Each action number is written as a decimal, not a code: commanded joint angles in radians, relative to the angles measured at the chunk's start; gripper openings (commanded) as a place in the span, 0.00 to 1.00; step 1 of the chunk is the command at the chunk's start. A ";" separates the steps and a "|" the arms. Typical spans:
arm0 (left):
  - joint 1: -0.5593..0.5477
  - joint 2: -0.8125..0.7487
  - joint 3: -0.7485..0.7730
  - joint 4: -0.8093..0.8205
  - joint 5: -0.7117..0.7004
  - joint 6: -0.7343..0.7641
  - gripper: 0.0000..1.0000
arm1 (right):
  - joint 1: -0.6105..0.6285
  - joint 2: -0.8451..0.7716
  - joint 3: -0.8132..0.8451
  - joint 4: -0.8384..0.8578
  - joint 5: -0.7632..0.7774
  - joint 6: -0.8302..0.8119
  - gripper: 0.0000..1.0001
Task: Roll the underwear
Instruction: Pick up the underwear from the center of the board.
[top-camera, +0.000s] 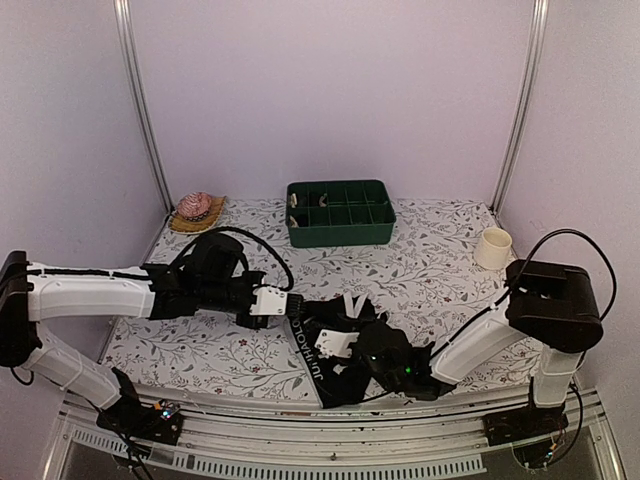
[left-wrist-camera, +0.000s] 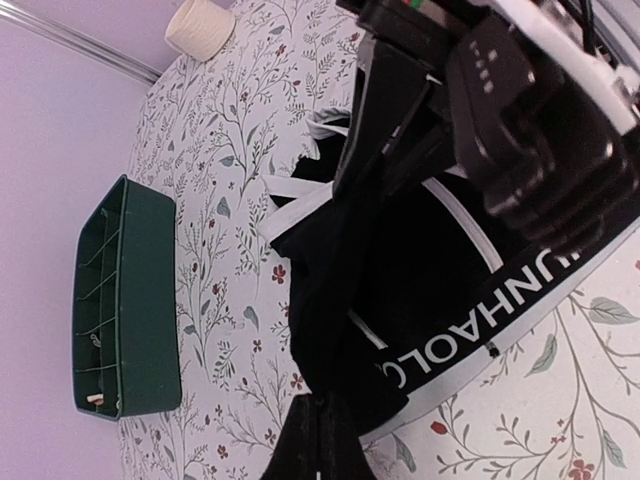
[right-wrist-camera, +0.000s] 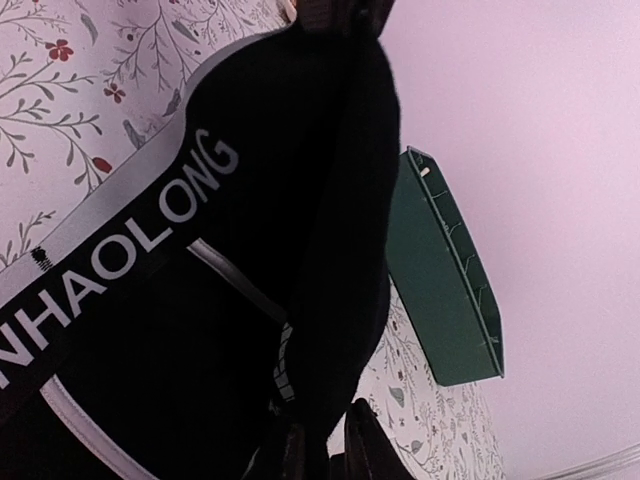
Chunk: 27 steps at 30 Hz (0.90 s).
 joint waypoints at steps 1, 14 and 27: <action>0.010 -0.022 -0.014 0.018 -0.012 0.010 0.00 | -0.004 -0.098 -0.027 0.006 0.017 0.030 0.11; 0.015 -0.027 -0.005 0.027 -0.063 0.016 0.00 | -0.033 -0.187 -0.007 -0.221 0.017 0.122 0.02; 0.016 -0.048 0.085 0.016 -0.126 0.030 0.00 | -0.051 -0.349 0.135 -0.446 -0.029 0.085 0.09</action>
